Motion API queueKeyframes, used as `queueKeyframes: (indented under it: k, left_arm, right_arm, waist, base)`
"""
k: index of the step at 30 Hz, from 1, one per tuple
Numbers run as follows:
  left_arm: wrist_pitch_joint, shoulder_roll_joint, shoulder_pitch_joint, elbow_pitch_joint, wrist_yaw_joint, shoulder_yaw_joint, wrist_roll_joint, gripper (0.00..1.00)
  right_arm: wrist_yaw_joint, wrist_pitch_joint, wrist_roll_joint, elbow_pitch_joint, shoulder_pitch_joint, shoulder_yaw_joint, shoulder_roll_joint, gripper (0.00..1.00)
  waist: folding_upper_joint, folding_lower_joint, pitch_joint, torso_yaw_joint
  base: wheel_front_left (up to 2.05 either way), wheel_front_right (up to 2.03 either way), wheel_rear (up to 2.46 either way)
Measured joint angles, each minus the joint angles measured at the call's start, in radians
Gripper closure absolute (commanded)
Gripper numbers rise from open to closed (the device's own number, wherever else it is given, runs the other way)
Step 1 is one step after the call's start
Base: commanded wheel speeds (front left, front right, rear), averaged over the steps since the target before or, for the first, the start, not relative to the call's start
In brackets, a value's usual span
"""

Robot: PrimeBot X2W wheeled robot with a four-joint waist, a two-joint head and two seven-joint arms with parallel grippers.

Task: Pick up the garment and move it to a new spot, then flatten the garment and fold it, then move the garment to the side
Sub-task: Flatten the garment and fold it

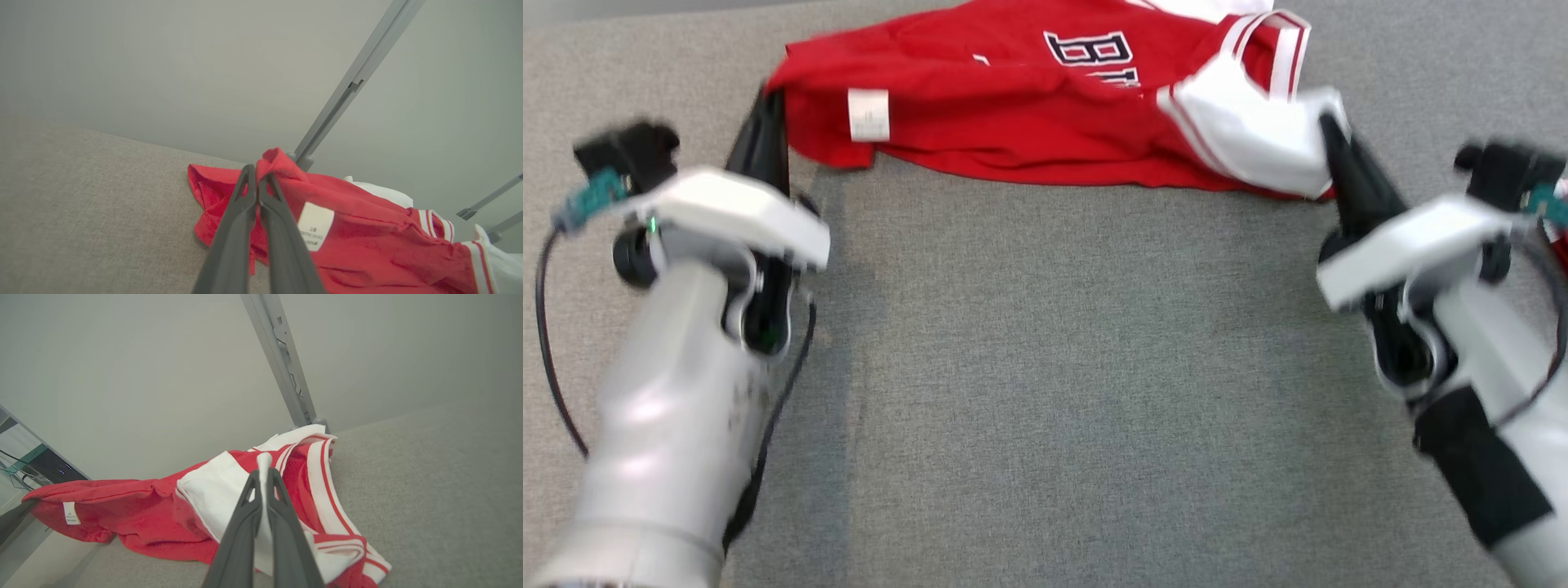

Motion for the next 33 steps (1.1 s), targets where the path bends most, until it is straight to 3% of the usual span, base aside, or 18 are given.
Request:
queueKeyframes:
  k: [9,13,16,25,33]
  left_arm:
    - [-0.001,0.043,0.444,-0.255,0.000,0.084,0.073,1.00]
    - [-0.001,0.072,0.582,-0.330,0.001,0.077,0.119,1.00]
    - [0.000,0.091,0.671,-0.377,0.029,0.060,0.143,1.00]
    - [0.087,0.144,0.984,-0.710,0.209,0.100,0.134,1.00]
    - [0.188,0.149,1.225,-1.023,0.386,0.117,0.135,1.00]
  right_arm:
    - [0.000,0.000,-0.055,-0.377,0.493,-0.120,-0.034,1.00]
    - [0.000,0.000,-0.095,-0.499,0.680,-0.182,-0.033,1.00]
    - [0.000,0.000,-0.137,-0.575,0.804,-0.209,-0.024,1.00]
    - [0.000,0.124,-0.274,-0.807,1.138,-0.303,0.070,1.00]
    - [0.000,0.230,-0.378,-0.936,1.253,-0.394,0.119,1.00]
  waist:
    - [0.0000,0.0000,-0.101,-0.002]
    - [0.0000,0.0000,-0.154,0.001]
    - [0.0000,0.0000,-0.196,0.004]
    - [0.0000,0.0000,-0.306,-0.009]
    - [0.0000,0.0000,-0.318,-0.017]
  base:
    - [0.00,0.00,0.00]
    - [0.00,0.00,0.00]
    - [0.00,0.00,0.00]
    - [0.00,0.00,0.00]
    - [0.00,0.00,0.00]
